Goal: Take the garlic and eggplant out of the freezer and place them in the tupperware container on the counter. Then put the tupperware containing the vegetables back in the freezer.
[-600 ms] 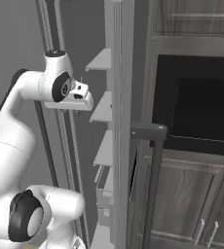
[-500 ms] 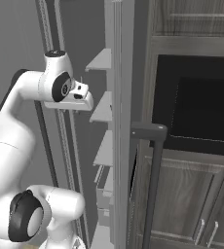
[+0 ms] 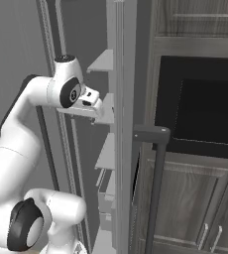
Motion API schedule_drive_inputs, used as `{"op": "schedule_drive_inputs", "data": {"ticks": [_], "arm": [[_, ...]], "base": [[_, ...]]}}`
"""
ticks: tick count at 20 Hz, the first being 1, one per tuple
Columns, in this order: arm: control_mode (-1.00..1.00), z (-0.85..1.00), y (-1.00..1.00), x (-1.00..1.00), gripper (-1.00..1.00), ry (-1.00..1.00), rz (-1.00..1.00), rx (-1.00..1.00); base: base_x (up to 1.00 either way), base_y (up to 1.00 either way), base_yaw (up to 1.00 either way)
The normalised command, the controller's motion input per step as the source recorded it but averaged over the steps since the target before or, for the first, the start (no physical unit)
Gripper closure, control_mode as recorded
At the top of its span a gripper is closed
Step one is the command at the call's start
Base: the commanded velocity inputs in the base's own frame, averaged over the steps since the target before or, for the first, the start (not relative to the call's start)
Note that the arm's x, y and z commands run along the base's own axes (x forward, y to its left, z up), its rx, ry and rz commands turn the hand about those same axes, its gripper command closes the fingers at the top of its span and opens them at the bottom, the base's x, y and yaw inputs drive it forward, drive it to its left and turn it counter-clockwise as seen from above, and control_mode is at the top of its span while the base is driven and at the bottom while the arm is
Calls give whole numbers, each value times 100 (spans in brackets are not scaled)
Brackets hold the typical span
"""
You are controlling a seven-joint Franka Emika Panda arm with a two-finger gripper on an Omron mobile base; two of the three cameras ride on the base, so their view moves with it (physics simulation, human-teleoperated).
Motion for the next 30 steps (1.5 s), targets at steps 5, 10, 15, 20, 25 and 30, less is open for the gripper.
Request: {"op": "schedule_drive_inputs", "data": {"ticks": [5, 10, 15, 20, 25, 30], "arm": [[-100, -8, -36, 9, -100, -5, -11, 0], [-100, -4, -20, 43, -100, -7, -3, 0], [-100, -6, -1, 54, -100, -19, 0, 0], [-100, -15, 0, 49, -100, -19, 0, 0], [-100, -36, -8, 31, -100, -9, 0, -1], [-100, -28, -14, 30, -100, -3, 0, 0]], "base": [[0, 0, 0], [0, 0, 0], [0, 0, 0], [0, 0, 0], [0, 0, 0], [0, 0, 0]]}}
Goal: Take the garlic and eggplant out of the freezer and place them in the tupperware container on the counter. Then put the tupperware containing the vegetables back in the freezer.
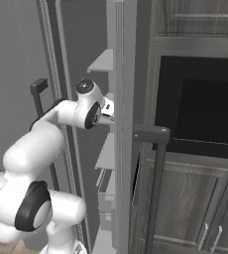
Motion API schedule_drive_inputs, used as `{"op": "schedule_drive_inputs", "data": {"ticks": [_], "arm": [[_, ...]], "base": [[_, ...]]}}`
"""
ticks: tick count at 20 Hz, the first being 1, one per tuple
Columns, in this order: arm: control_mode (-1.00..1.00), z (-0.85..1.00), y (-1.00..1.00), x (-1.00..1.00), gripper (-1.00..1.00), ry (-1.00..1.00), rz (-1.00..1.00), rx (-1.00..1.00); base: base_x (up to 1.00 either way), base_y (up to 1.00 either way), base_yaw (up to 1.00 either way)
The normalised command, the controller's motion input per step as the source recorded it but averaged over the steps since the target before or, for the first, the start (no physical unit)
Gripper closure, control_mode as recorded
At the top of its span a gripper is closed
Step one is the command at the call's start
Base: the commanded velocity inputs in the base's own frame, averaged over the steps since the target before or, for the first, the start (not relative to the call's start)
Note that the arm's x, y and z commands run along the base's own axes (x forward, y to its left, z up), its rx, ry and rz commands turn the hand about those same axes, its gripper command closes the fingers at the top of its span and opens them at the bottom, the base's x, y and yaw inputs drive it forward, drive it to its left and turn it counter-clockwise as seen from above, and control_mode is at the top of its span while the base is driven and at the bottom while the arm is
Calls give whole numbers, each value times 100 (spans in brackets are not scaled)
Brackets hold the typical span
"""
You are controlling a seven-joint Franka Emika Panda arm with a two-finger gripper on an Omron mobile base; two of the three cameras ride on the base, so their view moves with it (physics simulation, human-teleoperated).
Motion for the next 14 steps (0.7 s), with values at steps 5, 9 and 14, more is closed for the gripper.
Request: {"op": "schedule_drive_inputs", "data": {"ticks": [5, 9, 14], "arm": [[-100, -12, -14, 43, -100, 0, 0, 0], [-100, -3, -3, 49, -100, 0, 1, 1], [-100, 0, 0, 42, -100, 0, 0, 0]], "base": [[0, 0, 0], [0, 0, 0], [0, 0, 0]]}}
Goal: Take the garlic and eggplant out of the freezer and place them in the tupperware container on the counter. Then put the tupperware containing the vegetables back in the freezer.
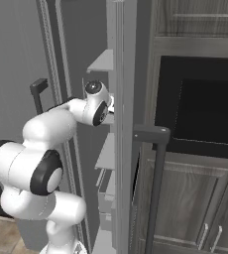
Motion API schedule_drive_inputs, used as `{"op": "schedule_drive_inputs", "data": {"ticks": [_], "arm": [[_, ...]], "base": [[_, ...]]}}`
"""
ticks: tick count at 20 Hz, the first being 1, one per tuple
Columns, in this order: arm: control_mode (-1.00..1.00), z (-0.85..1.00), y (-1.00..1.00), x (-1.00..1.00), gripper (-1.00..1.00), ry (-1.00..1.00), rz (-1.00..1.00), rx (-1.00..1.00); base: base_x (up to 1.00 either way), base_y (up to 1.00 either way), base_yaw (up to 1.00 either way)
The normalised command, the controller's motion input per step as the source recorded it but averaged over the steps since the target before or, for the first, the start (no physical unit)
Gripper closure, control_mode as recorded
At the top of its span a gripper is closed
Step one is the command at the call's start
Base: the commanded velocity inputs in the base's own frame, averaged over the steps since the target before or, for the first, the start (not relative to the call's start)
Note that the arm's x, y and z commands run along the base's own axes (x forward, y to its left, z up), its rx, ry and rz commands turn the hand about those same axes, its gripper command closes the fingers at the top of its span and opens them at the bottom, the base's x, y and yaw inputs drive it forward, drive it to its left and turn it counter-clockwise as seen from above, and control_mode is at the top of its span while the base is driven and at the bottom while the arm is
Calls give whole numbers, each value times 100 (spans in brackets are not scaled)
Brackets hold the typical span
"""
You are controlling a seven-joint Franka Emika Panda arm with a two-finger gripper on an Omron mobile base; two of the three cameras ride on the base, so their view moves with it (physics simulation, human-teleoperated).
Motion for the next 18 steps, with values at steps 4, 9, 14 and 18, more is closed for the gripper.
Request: {"op": "schedule_drive_inputs", "data": {"ticks": [4, 9, 14, 18], "arm": [[-100, -2, 0, 41, -100, 0, 0, 0], [-100, -11, 0, 28, -100, 0, 6, 0], [-100, -18, 0, 22, -100, 0, 14, 0], [-100, -14, 0, 24, -100, 0, 18, 1]], "base": [[0, 0, 0], [0, 0, 0], [0, 0, 0], [0, 0, 0]]}}
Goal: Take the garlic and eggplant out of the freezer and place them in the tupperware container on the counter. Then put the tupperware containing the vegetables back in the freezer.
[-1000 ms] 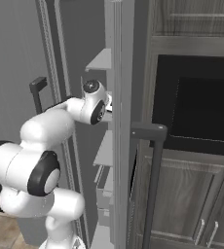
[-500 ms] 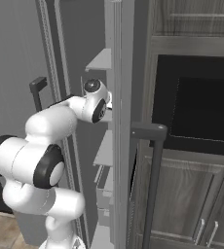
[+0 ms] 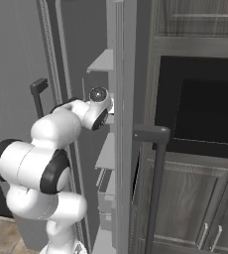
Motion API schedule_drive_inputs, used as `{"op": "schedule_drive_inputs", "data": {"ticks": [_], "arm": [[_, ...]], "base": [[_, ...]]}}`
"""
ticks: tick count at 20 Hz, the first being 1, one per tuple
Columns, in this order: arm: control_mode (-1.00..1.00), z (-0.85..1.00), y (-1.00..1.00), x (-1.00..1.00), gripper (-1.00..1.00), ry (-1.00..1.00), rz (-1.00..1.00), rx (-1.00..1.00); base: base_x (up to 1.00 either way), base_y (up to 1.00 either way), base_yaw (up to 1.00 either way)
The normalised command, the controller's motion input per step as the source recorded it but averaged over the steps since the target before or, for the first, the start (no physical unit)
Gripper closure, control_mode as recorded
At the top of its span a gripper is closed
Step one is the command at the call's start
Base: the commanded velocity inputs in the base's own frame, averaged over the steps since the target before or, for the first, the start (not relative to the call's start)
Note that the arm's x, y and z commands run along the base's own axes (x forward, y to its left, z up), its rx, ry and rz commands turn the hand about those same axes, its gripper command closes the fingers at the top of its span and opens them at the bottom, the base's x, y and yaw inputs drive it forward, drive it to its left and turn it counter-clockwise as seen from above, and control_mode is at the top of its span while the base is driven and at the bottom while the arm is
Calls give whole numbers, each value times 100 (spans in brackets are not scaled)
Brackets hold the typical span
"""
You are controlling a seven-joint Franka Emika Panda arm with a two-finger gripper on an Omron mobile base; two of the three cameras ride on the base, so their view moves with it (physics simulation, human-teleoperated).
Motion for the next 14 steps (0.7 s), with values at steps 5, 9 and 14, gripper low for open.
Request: {"op": "schedule_drive_inputs", "data": {"ticks": [5, 9, 14], "arm": [[-100, -2, 0, 15, -100, 0, 12, 0], [-100, 0, 0, 10, -100, 0, 2, 0], [-100, 0, -21, 2, -100, 0, 0, 0]], "base": [[0, 0, 0], [0, 0, 0], [0, 0, 0]]}}
